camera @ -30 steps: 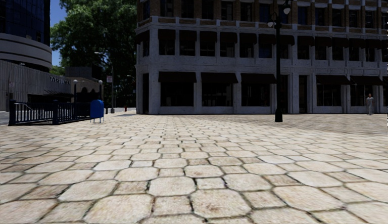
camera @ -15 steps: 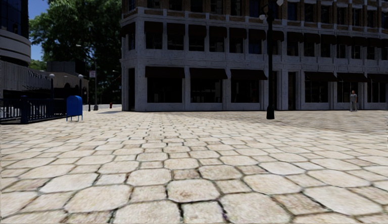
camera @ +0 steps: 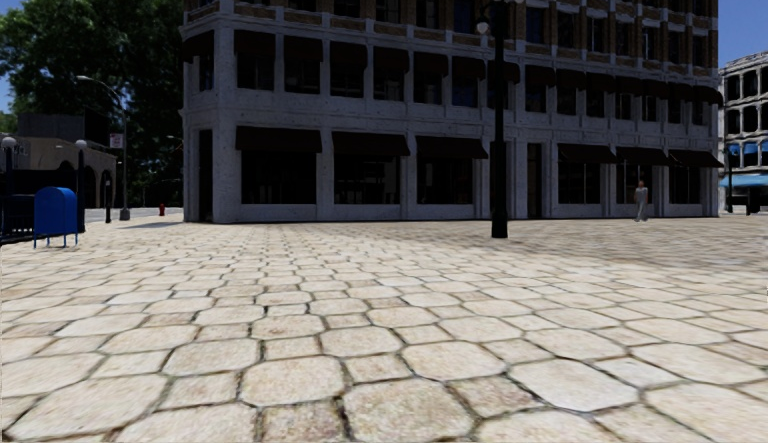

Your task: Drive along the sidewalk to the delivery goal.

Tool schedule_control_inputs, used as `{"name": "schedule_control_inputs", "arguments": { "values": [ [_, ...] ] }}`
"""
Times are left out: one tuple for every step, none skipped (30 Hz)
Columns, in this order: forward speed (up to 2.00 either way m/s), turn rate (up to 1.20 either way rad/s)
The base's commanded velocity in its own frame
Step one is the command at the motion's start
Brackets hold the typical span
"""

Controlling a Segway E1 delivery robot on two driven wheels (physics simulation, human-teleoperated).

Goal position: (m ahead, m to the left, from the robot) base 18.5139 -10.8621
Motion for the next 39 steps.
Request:
{"name": "schedule_control_inputs", "arguments": {
  "values": [
    [2.00,-0.50],
    [2.00,-0.50],
    [2.00,-0.50],
    [2.00,-0.50],
    [2.00,-0.50],
    [2.00,-0.50],
    [2.00,-0.50],
    [2.00,-0.50],
    [2.00,-0.50],
    [2.00,-0.50],
    [2.00,-0.50],
    [2.00,-0.50],
    [2.00,-0.50],
    [2.00,-0.50],
    [2.00,-0.50],
    [2.00,-0.50],
    [2.00,-0.50],
    [2.00,-0.50],
    [2.00,-0.50],
    [2.00,-0.50],
    [2.00,-0.50],
    [2.00,-0.50],
    [2.00,-0.50],
    [2.00,-0.50],
    [2.00,-0.50],
    [2.00,-0.50],
    [2.00,-0.50],
    [2.00,-0.50],
    [2.00,-0.50],
    [2.00,-0.50],
    [2.00,-0.50],
    [2.00,-0.50],
    [2.00,-0.50],
    [2.00,-0.50],
    [2.00,-0.50],
    [2.00,-0.50],
    [2.00,-0.50],
    [2.00,-0.50],
    [2.00,-0.50]
  ]
}}
